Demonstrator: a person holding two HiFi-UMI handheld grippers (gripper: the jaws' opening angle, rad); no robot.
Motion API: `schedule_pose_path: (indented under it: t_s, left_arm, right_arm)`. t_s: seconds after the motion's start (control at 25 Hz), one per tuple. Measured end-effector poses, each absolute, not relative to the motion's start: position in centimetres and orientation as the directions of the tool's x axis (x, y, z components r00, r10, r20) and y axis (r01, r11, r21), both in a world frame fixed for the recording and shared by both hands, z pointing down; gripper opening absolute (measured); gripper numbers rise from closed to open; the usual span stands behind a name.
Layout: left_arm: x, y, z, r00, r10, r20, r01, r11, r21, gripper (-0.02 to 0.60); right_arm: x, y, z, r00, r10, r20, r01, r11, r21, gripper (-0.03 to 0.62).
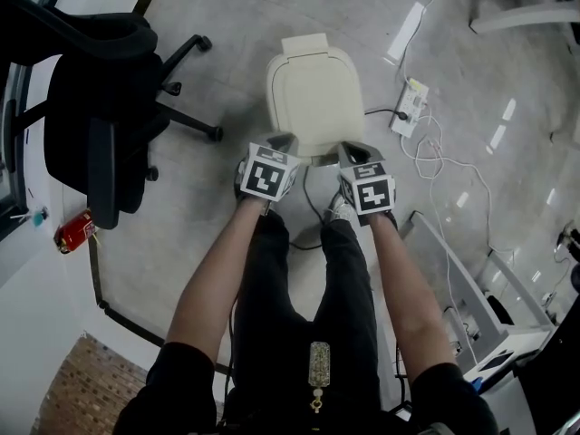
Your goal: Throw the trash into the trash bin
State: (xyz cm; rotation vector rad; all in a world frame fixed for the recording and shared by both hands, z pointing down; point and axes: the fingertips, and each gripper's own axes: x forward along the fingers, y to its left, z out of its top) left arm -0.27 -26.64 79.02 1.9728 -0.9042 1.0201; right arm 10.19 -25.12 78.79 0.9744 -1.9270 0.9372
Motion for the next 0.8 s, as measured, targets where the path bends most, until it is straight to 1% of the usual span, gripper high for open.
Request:
schedule_pose_path:
  t_s: [0.24,0.44,0.52,0.68,0.8]
  left_arm:
    - [-0.2,-26.6,80.1,0.428,-0.253,0.868,-0.832,-0.485,0.269,0.026]
    - [-0.2,-26.7,80.2,0.426,-0.242,0.872,-0.828,-0.492,0.268,0.024]
    - [-0.1,-26.9,79.5,0.426,-0.251,0.869,-0.826,-0.500,0.260,0.006]
    - [-0.1,-27.4,76.9,0.441,-0.275,0.854,-0.818,-0.516,0.256,0.006]
    - [0.1,-27.7,73.3,0.474,-0.309,0.824,-0.811,-0.519,0.272,0.006]
  right_arm:
    - [10.3,-24.6,80.4,-0.400,-0.252,0.881,-0.848,0.465,-0.252,0.003]
    - [10.4,-24.6,80.3,-0.398,-0.254,0.882,-0.855,0.451,-0.256,0.003]
    - [10.3,-24.9,79.4,-0.403,-0.267,0.876,-0.855,0.452,-0.255,0.003]
    - [9.9,-26.0,76.0,-0.424,-0.323,0.846,-0.853,0.455,-0.254,0.003]
    - [9.8,-26.3,72.5,-0.436,-0.366,0.822,-0.850,0.467,-0.243,0.003]
